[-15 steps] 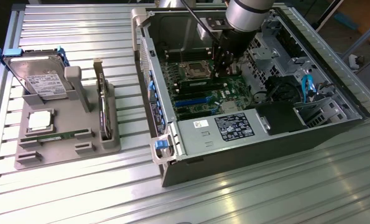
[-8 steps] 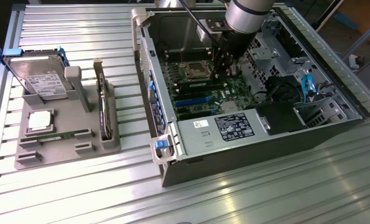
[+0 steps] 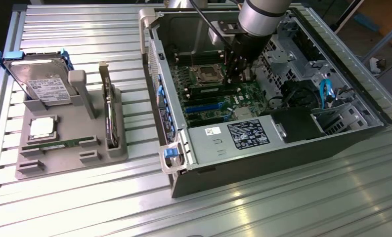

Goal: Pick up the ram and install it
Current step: 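Insert the ram into the slot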

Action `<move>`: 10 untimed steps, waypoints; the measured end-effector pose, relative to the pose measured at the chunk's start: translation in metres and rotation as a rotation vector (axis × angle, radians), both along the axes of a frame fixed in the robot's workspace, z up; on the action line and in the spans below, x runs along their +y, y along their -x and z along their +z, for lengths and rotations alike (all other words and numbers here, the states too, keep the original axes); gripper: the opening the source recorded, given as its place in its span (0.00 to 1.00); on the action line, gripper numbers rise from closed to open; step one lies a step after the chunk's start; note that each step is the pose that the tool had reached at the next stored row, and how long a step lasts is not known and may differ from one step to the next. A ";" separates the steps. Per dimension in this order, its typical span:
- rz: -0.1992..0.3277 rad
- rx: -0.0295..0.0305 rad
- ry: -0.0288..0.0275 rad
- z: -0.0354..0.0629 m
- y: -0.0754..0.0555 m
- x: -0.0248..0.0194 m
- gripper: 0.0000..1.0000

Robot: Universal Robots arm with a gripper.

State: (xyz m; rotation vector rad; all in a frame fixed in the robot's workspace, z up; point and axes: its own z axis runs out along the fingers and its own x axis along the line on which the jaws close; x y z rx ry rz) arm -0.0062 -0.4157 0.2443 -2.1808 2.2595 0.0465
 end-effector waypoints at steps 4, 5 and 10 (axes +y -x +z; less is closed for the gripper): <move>0.001 0.0000 0.0000 -0.0002 0.000 0.0000 0.12; 0.002 0.0000 0.0001 -0.0002 0.000 0.0000 0.12; 0.006 0.0000 0.0001 -0.0003 0.000 0.0002 0.12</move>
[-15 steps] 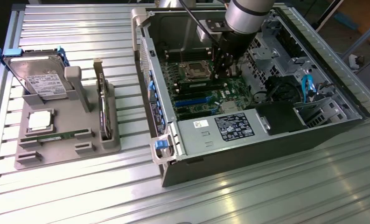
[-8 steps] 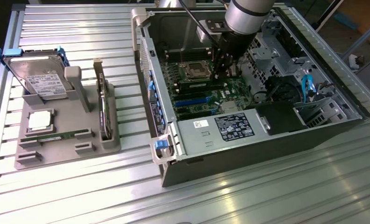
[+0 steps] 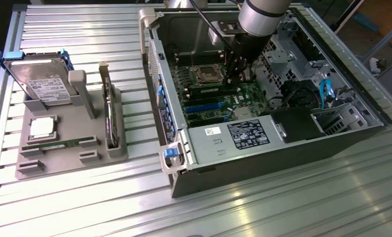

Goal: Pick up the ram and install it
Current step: 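Insert the ram into the slot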

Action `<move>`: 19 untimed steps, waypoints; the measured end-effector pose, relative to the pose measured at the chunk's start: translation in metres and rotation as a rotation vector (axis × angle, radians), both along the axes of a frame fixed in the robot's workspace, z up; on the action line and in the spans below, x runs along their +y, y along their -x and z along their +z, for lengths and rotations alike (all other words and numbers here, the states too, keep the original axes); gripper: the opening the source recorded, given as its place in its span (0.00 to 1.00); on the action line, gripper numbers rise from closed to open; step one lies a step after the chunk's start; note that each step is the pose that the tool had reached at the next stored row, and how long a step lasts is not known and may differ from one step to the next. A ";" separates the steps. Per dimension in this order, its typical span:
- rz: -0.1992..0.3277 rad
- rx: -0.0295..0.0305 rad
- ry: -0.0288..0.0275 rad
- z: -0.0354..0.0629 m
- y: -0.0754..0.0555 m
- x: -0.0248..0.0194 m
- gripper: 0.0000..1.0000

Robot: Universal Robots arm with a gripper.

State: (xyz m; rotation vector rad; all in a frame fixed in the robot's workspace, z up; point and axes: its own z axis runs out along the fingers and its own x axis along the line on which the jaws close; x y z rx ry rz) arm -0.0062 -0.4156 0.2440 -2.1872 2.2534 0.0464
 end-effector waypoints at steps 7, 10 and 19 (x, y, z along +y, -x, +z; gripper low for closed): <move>0.000 0.0000 -0.0001 -0.0012 0.000 0.0000 0.12; 0.001 0.0000 -0.0001 -0.0012 0.000 0.0000 0.12; 0.003 -0.0001 -0.0003 -0.0013 0.000 0.0002 0.12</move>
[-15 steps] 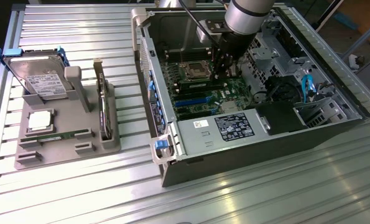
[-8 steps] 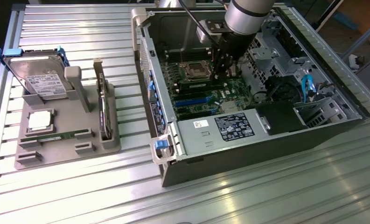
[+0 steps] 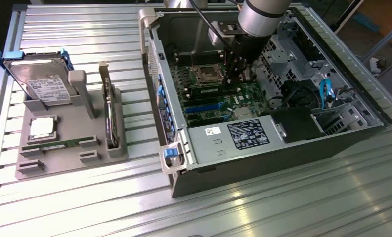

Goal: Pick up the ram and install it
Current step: 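Insert the ram into the slot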

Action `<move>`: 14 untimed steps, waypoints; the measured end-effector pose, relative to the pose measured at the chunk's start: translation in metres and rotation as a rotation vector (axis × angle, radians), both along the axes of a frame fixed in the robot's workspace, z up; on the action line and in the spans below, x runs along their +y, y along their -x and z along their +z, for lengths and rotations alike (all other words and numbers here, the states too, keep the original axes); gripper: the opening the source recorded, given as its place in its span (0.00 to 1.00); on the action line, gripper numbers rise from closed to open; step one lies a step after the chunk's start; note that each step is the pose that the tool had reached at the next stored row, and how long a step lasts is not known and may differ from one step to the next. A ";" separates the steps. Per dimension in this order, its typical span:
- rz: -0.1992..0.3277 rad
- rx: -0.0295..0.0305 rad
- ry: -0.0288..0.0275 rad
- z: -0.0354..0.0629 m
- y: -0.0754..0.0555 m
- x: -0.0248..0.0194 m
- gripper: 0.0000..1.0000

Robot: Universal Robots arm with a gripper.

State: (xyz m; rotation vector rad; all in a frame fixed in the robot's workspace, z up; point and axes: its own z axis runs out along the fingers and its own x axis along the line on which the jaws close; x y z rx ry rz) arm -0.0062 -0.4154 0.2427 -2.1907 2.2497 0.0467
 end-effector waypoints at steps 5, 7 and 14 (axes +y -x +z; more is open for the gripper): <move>0.000 0.0000 0.0001 0.0000 0.000 0.0007 0.12; 0.000 0.0001 0.0000 0.0000 0.000 0.0008 0.12; 0.000 0.0023 0.0000 0.0004 -0.001 0.0008 0.12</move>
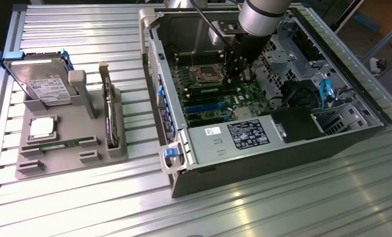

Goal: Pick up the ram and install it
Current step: 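Insert the ram into the slot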

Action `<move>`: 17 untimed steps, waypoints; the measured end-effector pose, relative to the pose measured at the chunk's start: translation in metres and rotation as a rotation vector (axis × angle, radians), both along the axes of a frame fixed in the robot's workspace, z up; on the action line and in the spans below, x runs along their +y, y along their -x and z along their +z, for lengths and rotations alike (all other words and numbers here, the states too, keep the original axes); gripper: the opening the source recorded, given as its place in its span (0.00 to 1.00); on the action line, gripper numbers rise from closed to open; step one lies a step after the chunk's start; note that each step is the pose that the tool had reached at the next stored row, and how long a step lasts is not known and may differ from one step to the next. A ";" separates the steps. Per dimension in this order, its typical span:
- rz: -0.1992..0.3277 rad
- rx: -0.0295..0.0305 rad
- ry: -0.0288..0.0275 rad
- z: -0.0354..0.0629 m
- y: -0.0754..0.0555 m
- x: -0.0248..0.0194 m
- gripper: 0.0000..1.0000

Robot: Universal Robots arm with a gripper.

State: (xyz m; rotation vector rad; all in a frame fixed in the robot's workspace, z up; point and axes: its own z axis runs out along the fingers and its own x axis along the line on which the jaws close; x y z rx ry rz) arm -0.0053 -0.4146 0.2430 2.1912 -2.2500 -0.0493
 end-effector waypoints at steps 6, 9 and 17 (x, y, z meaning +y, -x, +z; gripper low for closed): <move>0.000 0.0032 0.0002 0.0006 -0.001 0.0000 0.12; 0.000 0.0057 0.0000 0.0005 -0.001 0.0000 0.12; 0.001 0.0057 0.0001 0.0005 0.000 0.0000 0.12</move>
